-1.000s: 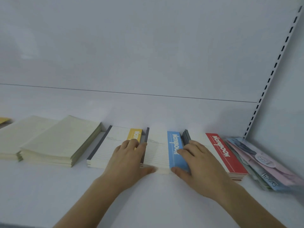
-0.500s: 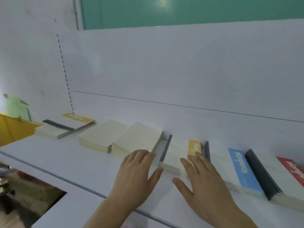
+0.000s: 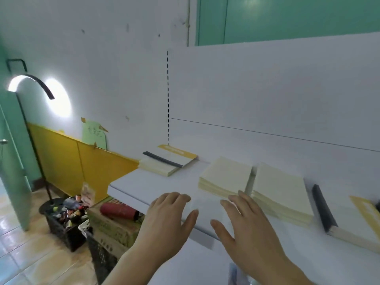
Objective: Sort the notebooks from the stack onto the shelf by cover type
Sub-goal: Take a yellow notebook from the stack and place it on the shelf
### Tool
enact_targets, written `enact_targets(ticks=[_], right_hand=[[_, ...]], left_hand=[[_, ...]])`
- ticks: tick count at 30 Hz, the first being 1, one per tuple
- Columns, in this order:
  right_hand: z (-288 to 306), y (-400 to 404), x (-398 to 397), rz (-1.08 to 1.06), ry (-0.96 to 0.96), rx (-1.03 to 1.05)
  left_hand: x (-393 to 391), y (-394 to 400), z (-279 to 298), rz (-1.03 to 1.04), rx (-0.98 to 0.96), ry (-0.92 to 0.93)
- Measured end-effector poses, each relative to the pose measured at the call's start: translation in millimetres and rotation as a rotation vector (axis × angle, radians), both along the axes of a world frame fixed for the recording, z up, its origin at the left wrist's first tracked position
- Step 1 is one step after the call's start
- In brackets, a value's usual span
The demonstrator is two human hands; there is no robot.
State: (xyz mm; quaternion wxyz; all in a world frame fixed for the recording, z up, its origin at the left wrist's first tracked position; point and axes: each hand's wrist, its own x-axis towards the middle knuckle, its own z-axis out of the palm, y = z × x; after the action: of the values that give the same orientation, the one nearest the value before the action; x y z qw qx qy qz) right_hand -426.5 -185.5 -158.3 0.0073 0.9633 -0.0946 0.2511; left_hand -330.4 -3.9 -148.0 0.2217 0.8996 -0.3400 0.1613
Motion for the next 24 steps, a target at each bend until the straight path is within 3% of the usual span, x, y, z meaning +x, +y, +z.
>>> enact_targets(ticks=[15, 24], right_hand=[[31, 16, 236, 0.12, 0.128, 0.03], [6, 13, 348, 0.019, 0.289, 0.014]], left_hand=[[209, 6, 8, 0.078, 0.116, 0.055], [316, 5, -6, -0.131, 0.225, 0.098]])
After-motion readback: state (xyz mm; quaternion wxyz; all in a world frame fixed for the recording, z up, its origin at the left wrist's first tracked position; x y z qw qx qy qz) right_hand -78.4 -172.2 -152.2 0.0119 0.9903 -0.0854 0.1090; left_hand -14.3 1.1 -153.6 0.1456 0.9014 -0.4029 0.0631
